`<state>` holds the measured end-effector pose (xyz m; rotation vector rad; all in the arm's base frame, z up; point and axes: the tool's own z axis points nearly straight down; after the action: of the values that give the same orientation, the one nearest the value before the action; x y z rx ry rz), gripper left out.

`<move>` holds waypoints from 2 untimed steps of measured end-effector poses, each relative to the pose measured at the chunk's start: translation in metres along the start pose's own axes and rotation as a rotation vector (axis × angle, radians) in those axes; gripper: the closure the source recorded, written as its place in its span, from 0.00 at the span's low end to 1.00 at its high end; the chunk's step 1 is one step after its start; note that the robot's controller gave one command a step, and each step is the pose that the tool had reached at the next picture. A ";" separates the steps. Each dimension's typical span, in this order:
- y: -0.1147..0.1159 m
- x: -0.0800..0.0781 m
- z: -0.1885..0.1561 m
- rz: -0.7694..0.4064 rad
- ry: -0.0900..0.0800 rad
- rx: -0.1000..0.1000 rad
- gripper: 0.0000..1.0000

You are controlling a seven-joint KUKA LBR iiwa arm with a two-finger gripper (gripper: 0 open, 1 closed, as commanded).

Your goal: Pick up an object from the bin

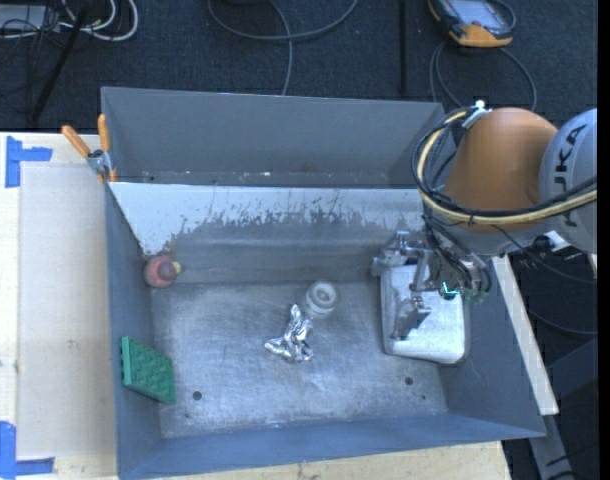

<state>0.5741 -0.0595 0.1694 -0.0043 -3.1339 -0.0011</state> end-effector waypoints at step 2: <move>0.091 -0.021 0.096 -0.150 -0.014 0.001 0.00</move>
Offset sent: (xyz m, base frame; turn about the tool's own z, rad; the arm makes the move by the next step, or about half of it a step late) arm 0.0460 0.0782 -0.0474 -0.0185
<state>0.5949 0.0318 0.0732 0.2308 -3.1391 0.0002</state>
